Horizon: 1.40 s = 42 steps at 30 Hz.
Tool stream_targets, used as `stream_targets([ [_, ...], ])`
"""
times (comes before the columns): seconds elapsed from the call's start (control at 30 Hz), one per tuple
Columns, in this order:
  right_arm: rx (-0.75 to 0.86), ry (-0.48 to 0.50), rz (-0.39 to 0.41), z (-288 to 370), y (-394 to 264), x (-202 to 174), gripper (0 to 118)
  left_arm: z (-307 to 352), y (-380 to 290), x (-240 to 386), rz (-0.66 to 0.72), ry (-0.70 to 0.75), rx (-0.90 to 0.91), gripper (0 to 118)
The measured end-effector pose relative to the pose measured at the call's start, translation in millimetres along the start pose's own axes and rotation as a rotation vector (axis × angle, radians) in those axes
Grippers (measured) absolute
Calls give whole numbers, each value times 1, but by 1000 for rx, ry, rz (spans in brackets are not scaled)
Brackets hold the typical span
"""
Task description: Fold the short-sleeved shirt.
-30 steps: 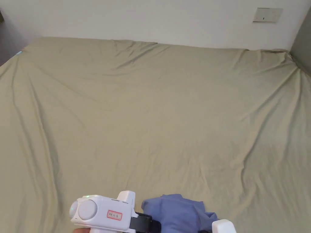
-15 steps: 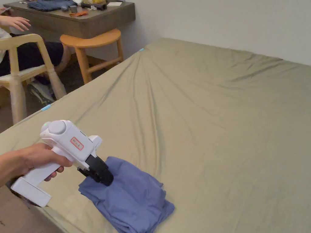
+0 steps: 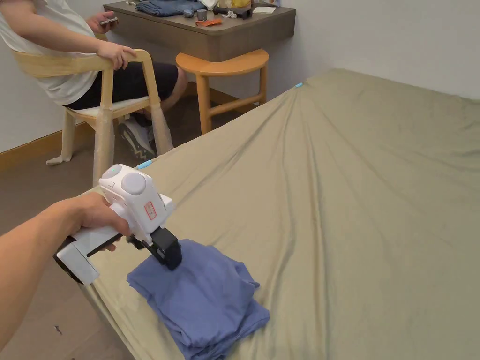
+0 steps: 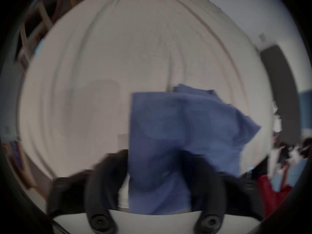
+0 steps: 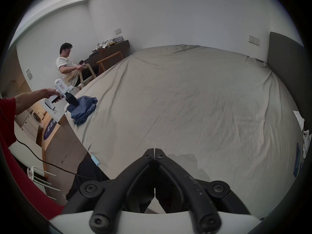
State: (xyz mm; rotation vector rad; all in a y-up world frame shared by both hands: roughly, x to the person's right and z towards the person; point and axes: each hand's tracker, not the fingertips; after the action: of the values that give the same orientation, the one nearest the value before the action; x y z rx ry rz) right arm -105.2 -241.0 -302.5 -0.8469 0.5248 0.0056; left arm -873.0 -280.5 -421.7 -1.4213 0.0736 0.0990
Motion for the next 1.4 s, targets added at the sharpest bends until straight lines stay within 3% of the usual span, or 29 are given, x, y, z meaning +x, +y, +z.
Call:
stream_targets([
  [0.13, 86, 22, -5, 23, -2, 3, 0, 85, 4, 21, 31, 92, 371, 99],
  [0.2, 152, 19, -9, 39, 0, 6, 0, 135, -10, 78, -93, 169, 577, 98],
  [0.33, 337, -48, -20, 79, 6, 21, 0, 196, -73, 208, -226, 107, 979, 91],
  [0.37, 386, -106, -1, 93, 9, 25, 0, 203, -94, 242, -267, 94, 1073, 85],
  [0.43, 487, -196, 22, 120, 20, 28, 0, 208, -134, 309, -283, 65, 1273, 62],
  [0.5, 597, -325, 47, 145, 23, 37, 0, 208, -163, 371, -313, -81, 1391, 43],
  [0.6, 702, -485, 53, 176, 24, 47, 0, 200, -192, 442, -316, -52, 1499, 20],
  [0.67, 748, -575, 63, 188, 21, 53, 0, 197, -200, 475, -311, 14, 1539, 10],
  [0.7, 764, -623, 63, 193, 18, 56, 0, 195, -202, 485, -333, -21, 1543, 0],
  [0.83, 785, -773, 64, 198, 9, 71, 0, 180, -199, 508, -312, 42, 1543, 0],
  [0.9, 795, -761, 46, 197, 5, 81, 0, 172, -197, 513, -276, -26, 1513, 0],
  [1.4, 741, -740, 27, 183, -9, 93, 0, 153, -204, 508, -206, 45, 1442, 0],
])
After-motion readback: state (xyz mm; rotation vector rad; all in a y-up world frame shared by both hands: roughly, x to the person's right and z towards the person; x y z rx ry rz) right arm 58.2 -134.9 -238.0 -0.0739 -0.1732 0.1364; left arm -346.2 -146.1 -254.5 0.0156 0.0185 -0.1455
